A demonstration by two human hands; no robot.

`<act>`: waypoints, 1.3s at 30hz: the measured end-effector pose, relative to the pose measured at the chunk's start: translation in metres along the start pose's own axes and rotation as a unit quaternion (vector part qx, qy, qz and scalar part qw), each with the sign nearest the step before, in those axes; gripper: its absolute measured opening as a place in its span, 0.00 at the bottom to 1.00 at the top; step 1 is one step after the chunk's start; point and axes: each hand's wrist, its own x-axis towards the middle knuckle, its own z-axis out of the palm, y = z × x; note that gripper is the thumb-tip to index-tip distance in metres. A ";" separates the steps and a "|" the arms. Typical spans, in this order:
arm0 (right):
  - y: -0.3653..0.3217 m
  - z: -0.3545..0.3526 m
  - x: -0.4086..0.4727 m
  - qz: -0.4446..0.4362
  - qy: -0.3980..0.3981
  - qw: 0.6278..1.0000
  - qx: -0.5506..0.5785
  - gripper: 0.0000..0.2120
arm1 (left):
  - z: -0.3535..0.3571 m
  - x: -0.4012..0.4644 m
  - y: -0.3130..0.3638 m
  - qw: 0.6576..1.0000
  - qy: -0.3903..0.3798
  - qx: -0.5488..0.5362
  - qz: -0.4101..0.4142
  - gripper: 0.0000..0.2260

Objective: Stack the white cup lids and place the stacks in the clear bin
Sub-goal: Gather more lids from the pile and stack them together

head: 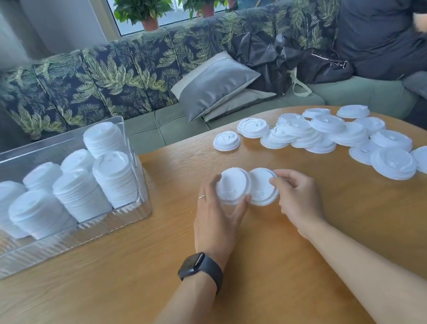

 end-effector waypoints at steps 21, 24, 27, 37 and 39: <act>-0.020 -0.013 -0.129 0.065 -0.208 0.976 -0.023 0.08 | -0.089 -0.127 0.003 0.997 0.001 0.078 -0.010 0.34; -0.023 -0.016 -0.131 0.079 -0.232 0.969 -0.008 0.08 | -0.091 -0.129 0.004 0.997 0.001 0.077 -0.012 0.35; -0.023 -0.017 -0.130 0.089 -0.244 0.966 0.004 0.09 | -0.091 -0.130 0.003 0.997 -0.009 0.081 -0.002 0.36; -0.021 -0.020 -0.124 0.100 -0.291 0.951 0.038 0.10 | -0.086 -0.130 0.000 0.996 -0.043 0.067 0.029 0.35; -0.021 -0.020 -0.125 0.096 -0.299 0.949 0.031 0.11 | -0.085 -0.129 -0.001 0.996 -0.043 0.065 0.040 0.34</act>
